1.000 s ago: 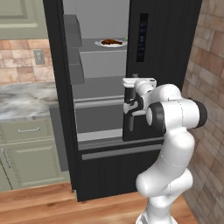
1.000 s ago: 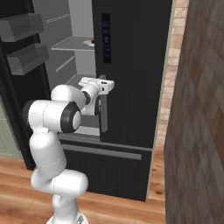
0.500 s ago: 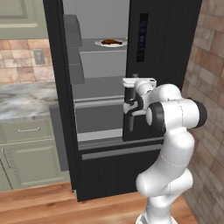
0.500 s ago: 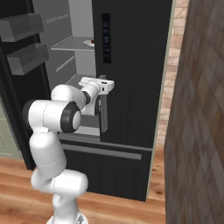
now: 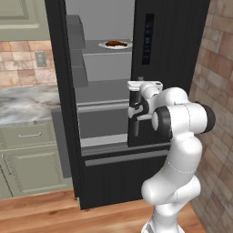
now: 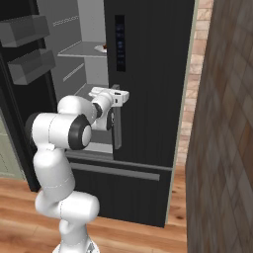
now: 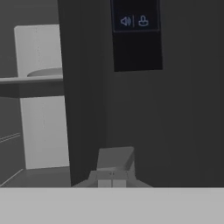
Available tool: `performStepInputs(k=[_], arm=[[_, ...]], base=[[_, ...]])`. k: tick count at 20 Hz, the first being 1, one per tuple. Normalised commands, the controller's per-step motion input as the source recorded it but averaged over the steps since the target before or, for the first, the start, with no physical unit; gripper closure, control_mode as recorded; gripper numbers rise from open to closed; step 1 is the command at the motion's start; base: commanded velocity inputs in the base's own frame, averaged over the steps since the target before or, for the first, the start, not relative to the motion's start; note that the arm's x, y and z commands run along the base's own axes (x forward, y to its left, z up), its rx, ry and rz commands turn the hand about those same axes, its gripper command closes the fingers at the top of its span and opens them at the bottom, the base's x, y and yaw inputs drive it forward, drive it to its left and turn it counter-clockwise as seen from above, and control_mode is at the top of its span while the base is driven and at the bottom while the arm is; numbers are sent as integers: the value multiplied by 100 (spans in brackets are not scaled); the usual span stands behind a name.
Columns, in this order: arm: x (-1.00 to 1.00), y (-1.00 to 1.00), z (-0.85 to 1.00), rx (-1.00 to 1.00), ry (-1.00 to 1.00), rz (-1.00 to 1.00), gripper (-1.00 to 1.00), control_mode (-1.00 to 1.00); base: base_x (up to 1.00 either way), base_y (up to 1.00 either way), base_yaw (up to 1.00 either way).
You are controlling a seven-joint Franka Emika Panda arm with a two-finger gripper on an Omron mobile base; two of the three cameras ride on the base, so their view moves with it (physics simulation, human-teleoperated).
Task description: Retrieve the chicken drumstick from the fridge and place it on the saucepan with marinade on the stove.
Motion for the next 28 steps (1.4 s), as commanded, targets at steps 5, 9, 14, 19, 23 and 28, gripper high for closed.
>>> performStepInputs(k=[5,9,14,19,23,28], arm=[[1,0,-64,0,-21,0,100,-100],[1,0,-35,0,-10,0,100,-100],[26,0,-39,0,-14,0,100,-100],[36,0,-26,0,-11,0,100,-100],[11,0,-8,0,-4,0,-100,-100],[2,0,-4,0,-4,0,-100,-100]], base=[[0,0,0],[0,0,0],[0,0,0],[0,0,0],[0,0,0],[0,0,0]])
